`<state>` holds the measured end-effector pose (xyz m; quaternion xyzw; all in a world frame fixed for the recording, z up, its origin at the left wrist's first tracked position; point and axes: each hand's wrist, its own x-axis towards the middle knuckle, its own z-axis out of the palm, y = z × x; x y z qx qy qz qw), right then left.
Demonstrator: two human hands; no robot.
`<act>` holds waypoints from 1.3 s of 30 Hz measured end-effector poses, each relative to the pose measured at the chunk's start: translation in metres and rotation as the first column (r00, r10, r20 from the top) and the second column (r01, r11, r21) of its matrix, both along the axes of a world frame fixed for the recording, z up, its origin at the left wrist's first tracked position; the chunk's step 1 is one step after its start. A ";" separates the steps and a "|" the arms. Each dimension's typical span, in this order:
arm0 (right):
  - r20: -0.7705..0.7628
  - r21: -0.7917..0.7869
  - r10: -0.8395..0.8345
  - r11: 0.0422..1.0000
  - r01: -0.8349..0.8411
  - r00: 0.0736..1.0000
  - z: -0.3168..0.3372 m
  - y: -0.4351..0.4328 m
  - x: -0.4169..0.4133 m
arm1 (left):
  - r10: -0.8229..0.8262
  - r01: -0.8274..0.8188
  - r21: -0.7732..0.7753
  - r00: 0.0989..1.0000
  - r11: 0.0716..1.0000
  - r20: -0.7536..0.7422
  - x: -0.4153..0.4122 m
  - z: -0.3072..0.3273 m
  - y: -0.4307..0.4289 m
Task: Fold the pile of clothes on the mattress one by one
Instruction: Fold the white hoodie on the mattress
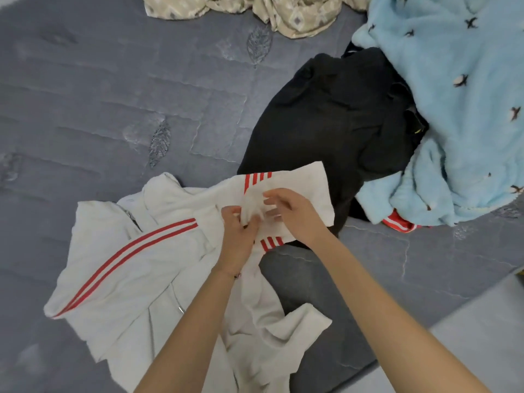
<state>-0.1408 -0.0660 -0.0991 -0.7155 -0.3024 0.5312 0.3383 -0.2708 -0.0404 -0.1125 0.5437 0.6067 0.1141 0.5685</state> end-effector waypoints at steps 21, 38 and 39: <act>0.547 -0.317 0.663 0.729 -0.608 0.510 -0.085 0.003 -0.214 | 0.830 -0.800 0.222 0.549 0.557 -0.100 -0.335 -0.067 0.008; 0.649 -0.290 0.567 0.801 -0.524 0.507 -0.050 -0.056 -0.250 | -0.024 0.284 0.419 0.850 0.862 -0.526 -0.315 -0.053 -0.079; 0.646 -0.316 0.579 0.796 -0.516 0.498 -0.049 -0.064 -0.246 | -0.045 0.301 0.399 0.842 0.866 -0.538 -0.311 -0.052 -0.087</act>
